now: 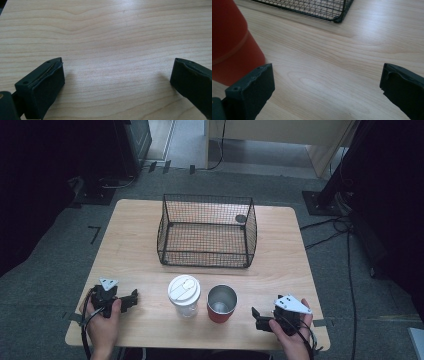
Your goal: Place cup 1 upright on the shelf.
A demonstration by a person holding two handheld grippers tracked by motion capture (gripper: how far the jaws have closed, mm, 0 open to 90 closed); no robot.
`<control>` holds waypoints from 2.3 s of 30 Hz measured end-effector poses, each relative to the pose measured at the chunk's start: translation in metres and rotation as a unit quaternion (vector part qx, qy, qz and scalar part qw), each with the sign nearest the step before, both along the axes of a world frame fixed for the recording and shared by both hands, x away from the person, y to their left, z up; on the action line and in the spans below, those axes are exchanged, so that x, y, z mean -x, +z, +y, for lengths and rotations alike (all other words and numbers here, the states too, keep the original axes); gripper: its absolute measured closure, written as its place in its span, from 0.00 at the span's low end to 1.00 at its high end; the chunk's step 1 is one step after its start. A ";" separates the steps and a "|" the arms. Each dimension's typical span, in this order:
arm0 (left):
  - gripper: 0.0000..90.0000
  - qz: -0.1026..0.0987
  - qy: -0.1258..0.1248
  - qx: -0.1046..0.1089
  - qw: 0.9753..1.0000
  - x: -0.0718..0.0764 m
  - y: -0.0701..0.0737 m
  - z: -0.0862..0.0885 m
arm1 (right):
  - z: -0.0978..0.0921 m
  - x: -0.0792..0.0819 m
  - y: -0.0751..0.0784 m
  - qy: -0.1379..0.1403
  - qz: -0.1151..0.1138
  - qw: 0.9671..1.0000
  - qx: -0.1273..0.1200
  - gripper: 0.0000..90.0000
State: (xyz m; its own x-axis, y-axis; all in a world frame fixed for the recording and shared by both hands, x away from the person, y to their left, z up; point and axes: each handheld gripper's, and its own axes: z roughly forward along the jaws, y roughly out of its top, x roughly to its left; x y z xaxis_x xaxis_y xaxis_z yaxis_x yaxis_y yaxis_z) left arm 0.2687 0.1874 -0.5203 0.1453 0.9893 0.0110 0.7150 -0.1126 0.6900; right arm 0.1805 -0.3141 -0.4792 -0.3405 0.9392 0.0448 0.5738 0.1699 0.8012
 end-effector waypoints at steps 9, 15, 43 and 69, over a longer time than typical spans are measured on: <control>0.00 0.000 0.000 0.000 1.000 0.000 0.000 0.000 | 0.017 0.002 0.005 0.025 -0.006 1.000 -0.017 0.00; 0.00 0.000 0.000 0.000 1.000 0.000 0.000 0.000 | 0.027 0.006 0.008 0.043 -0.009 0.999 -0.018 0.00; 0.00 0.000 0.000 0.000 1.000 0.000 0.000 0.000 | 0.080 0.007 0.023 0.131 -0.018 0.990 -0.042 0.00; 0.00 0.000 0.000 0.000 1.000 0.000 0.000 0.000 | 0.116 -0.018 0.018 0.139 -0.021 0.989 -0.038 0.06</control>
